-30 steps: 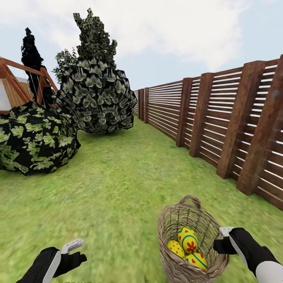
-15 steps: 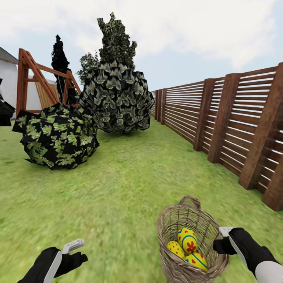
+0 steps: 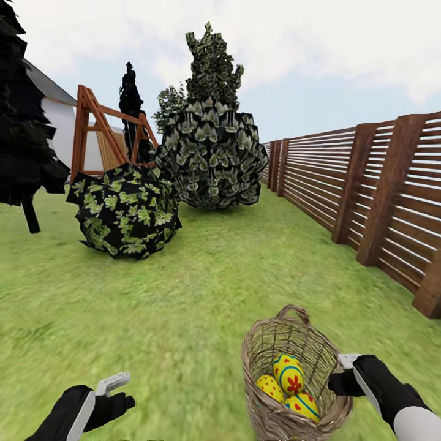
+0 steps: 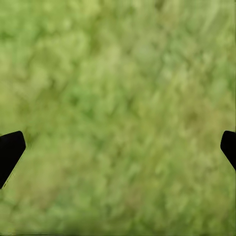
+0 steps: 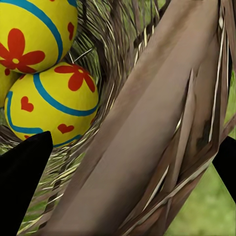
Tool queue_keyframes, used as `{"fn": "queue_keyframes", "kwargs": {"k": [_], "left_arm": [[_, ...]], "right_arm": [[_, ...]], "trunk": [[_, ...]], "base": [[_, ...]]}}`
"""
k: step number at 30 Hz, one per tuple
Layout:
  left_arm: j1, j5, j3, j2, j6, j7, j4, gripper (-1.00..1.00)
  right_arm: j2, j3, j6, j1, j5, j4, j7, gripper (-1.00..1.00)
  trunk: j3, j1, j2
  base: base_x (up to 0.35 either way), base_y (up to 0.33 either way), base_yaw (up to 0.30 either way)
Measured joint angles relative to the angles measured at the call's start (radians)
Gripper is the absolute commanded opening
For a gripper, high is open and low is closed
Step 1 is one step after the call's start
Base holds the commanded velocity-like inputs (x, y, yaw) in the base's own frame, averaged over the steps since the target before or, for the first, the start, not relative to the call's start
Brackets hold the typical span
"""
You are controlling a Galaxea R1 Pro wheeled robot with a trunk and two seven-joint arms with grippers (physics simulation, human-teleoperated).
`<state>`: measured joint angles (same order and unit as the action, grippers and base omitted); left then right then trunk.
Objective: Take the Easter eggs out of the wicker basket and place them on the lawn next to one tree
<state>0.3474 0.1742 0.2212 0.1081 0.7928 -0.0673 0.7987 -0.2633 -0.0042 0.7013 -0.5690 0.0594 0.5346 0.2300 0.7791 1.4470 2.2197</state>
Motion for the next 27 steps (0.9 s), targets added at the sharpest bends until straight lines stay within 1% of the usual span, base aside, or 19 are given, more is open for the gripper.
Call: {"fn": "queue_keyframes", "kwargs": {"k": [9, 11, 14, 17, 18, 21, 24, 27], "left_arm": [[0.000, 0.000, 0.000, 0.000, 0.000, 0.000, 0.001, 1.00], [0.000, 0.000, 0.001, 0.000, 0.000, 0.000, 0.000, 1.00], [0.000, 0.001, 0.005, 0.001, 0.002, 0.000, 0.000, 1.00], [0.000, 0.001, 0.005, -0.001, 0.002, 0.000, 0.000, 1.00], [0.000, 0.001, 0.004, -0.003, 0.001, 0.000, 0.000, 1.00], [0.000, 0.000, 0.002, -0.003, 0.000, 0.000, 0.001, 1.00], [0.000, 0.000, 0.002, -0.004, 0.000, 0.000, 0.000, 1.00], [0.000, 0.000, 0.002, -0.004, 0.000, 0.000, 0.000, 1.00]], "right_arm": [[-0.003, 0.000, 0.000, 0.000, 0.001, 0.000, 0.002, -1.00], [-0.002, 0.000, -0.001, 0.000, 0.006, 0.000, 0.001, -1.00], [-0.002, 0.000, 0.000, 0.000, -0.002, 0.000, 0.002, -1.00], [-0.002, 0.001, 0.000, 0.000, 0.001, 0.000, 0.002, -1.00], [-0.002, 0.001, 0.001, 0.000, -0.006, 0.000, 0.002, -1.00], [-0.001, 0.001, 0.000, 0.000, 0.005, 0.000, 0.000, -1.00], [0.000, 0.002, 0.001, 0.000, 0.000, 0.000, 0.000, -1.00], [0.001, 0.003, 0.000, 0.000, 0.005, 0.000, 0.000, -1.00]], "trunk": [[-0.028, -0.035, -0.063], [-0.034, -0.042, -0.077], [-0.044, -0.054, -0.098], [-0.053, -0.065, -0.119], [-0.056, -0.069, -0.126], [-0.066, -0.081, -0.147], [-0.075, -0.092, -0.168], [-0.085, -0.104, -0.189]], "base": [[0.000, 0.003, 0.289], [0.000, 0.194, 0.289], [0.000, 0.270, 0.289], [0.000, 0.207, 0.289], [0.000, 0.042, 0.289], [0.000, 0.011, 0.289], [0.000, 0.001, 0.289], [0.000, 0.000, 0.289]]}}
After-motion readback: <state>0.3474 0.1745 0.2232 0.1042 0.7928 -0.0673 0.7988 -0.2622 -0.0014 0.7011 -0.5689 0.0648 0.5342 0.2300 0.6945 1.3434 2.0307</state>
